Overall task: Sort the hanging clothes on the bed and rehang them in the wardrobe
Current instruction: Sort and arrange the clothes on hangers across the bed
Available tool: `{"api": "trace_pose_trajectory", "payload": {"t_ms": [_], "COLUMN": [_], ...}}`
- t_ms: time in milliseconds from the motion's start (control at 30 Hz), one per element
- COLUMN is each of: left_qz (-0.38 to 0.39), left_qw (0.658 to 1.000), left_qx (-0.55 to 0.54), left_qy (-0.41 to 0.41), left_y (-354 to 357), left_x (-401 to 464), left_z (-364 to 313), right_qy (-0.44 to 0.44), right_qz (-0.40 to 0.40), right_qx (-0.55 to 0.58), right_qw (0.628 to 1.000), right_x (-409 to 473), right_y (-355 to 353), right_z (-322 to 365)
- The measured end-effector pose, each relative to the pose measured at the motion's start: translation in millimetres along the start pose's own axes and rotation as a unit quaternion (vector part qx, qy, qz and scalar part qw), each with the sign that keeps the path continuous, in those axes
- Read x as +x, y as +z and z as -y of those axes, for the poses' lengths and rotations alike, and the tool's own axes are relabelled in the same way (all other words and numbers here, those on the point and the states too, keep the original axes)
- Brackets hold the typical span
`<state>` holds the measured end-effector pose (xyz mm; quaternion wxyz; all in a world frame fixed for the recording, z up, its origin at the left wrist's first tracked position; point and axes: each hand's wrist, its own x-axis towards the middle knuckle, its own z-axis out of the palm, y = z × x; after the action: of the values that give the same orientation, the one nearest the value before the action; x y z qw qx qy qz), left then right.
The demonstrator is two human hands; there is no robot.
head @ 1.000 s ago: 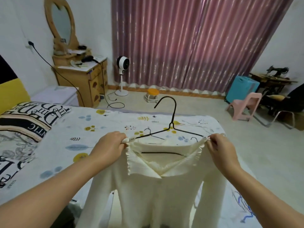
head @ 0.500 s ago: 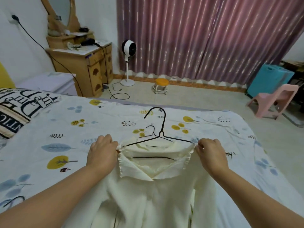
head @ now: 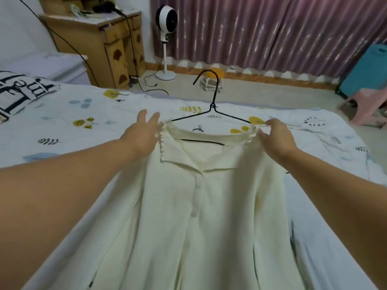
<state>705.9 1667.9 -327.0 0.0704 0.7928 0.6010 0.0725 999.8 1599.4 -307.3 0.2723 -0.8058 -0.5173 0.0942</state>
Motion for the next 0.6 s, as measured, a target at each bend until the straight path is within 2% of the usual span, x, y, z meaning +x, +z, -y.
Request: {"api": "trace_pose_trajectory", "payload": {"t_ms": [100,333,467,600], "left_qz": [0.069,0.204,0.226,0.228], "left_qw": [0.997,0.979,0.974,0.974], "left_qx": [0.017,0.03,0.011,-0.003], "left_qy": [-0.028,0.01,0.009,0.01], "left_y": [27.8,73.4,68.8,46.4], "left_x": [-10.3,-71.6,-103.7,-149.8], "left_z": [0.6,-9.3,-12.8,-16.5], "right_qy": [0.015,-0.027,-0.046,-0.104], "right_qz": [0.07,0.24,0.262,0.264], "right_qx": [-0.017,-0.115,-0.147,-0.168], "right_qw": [0.997,0.964,0.953,0.944], "right_x": [-12.6,-90.8,-131.4,-169.7], "right_y": [23.2,59.8,50.8,31.2], "right_z": [-12.3,-43.3,-40.7,-18.9]}}
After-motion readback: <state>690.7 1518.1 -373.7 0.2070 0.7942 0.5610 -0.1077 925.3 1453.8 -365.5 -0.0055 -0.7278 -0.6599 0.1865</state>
